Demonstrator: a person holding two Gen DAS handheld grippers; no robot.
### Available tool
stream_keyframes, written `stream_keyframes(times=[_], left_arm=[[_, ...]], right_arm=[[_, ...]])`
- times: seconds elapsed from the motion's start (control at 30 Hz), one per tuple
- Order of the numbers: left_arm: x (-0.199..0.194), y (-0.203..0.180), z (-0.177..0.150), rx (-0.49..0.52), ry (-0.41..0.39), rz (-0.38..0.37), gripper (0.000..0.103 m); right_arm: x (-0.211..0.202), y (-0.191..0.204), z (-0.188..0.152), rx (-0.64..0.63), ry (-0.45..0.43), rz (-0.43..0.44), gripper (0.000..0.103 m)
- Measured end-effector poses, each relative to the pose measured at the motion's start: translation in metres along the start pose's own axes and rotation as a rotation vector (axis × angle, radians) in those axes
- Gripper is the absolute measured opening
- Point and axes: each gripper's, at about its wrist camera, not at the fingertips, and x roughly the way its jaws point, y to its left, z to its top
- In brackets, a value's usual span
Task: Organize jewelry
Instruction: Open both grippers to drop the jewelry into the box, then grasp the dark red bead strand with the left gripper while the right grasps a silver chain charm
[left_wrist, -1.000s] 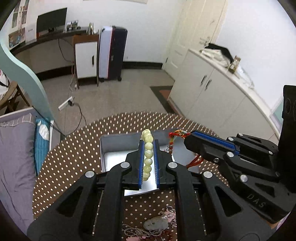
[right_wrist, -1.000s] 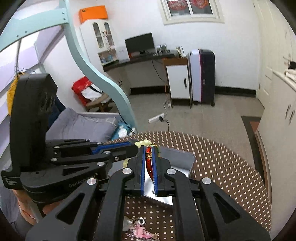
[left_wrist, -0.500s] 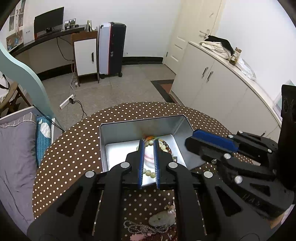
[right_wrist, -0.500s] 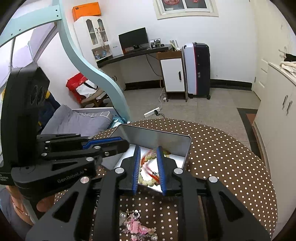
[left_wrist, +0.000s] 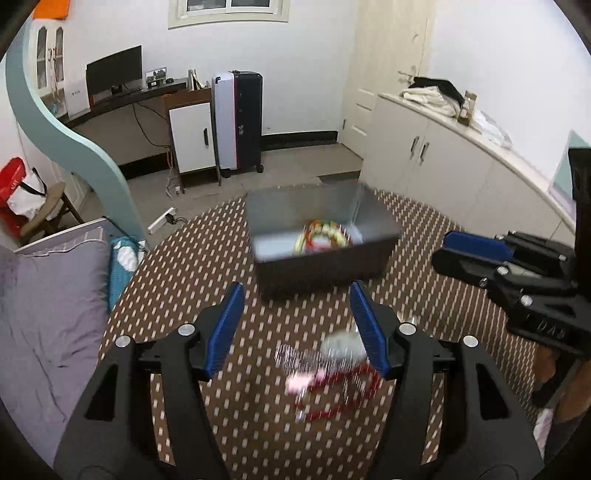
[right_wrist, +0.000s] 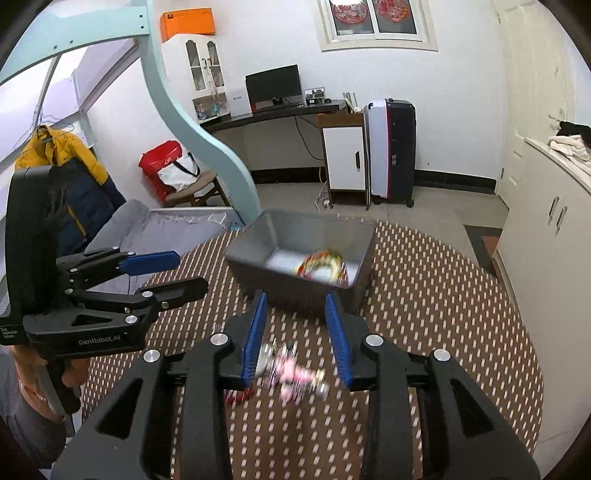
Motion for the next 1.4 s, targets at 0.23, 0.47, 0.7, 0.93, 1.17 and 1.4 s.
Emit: stream_keyframes(times=[0.23, 0.47, 0.7, 0.93, 1.17, 1.4], left_arm=[[0.0, 0.002, -0.047, -0.035, 0.053, -0.008, 0.059], [0.012, -0.002, -0.073, -0.043, 0.082, 0.006, 0.059], [0.029, 0.001, -0.076, -0.067, 0.123, 0.01, 0.037], [0.032, -0.007, -0.075, -0.017, 0.123, 0.054, 0.012], [0.014, 0.008, -0.081, -0.081, 0.08, -0.024, 0.009], [-0.023, 0.028, -0.083, -0.126, 0.009, -0.029, 0.009]], right_arm=[[-0.001, 0.014, -0.04, -0.009, 0.05, -0.028, 0.035], [-0.001, 0.02, -0.061, -0.02, 0.075, -0.052, 0.037], [-0.002, 0.018, -0.067, -0.014, 0.076, -0.06, 0.039], [0.001, 0.021, -0.07, -0.021, 0.082, -0.065, 0.04], [0.001, 0.028, -0.07, -0.034, 0.076, -0.07, 0.04], [0.009, 0.055, -0.061, -0.094, 0.073, -0.014, 0.04]])
